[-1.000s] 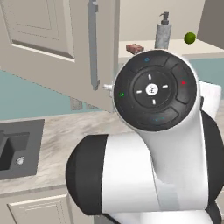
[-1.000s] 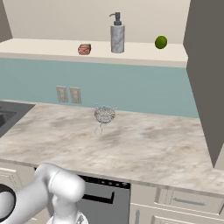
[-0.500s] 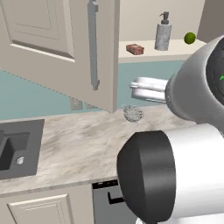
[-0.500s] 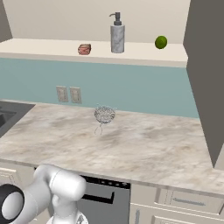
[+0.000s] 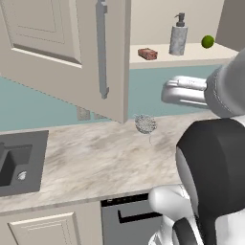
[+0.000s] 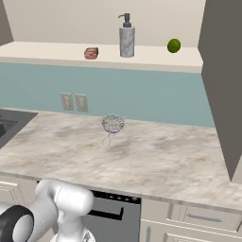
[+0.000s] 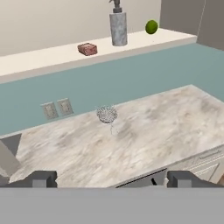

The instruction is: Pick the bar soap and soap dispenser from the cabinet and place them on the counter.

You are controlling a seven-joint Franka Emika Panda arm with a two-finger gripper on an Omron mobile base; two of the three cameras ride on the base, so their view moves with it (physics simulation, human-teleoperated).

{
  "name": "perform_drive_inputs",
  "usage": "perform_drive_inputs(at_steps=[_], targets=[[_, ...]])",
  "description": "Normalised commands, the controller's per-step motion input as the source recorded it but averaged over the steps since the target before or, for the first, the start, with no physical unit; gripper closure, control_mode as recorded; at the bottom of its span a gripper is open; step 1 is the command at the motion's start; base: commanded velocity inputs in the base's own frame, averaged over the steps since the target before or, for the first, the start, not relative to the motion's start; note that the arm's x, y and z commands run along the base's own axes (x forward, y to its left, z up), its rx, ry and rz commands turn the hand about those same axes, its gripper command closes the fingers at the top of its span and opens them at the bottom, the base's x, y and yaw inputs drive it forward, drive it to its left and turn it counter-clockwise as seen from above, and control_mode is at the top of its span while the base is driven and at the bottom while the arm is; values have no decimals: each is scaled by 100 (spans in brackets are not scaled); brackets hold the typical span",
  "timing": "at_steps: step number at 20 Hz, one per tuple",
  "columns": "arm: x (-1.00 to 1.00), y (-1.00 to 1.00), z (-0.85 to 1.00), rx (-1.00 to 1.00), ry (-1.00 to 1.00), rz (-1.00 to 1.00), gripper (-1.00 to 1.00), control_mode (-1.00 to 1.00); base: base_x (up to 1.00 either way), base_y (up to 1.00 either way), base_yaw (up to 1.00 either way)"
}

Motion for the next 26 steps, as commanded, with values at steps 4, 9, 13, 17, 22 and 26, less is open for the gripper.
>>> perform_drive_inputs(at_steps=[4, 9, 13, 17, 22, 26], targets=[[23, -33, -1, 6, 5, 5, -100, -100, 0, 0, 0], [31, -29, -4, 9, 10, 3, -100, -100, 0, 0, 0], [32, -18, -3, 10, 6, 8, -100, -100, 0, 0, 0], [38, -9, -5, 15, 1, 9, -100, -100, 0, 0, 0], [43, 0, -7, 15, 2, 12, -100, -100, 0, 0, 0], [17, 7, -16, 15, 11, 18, -100, -100, 0, 0, 0]])
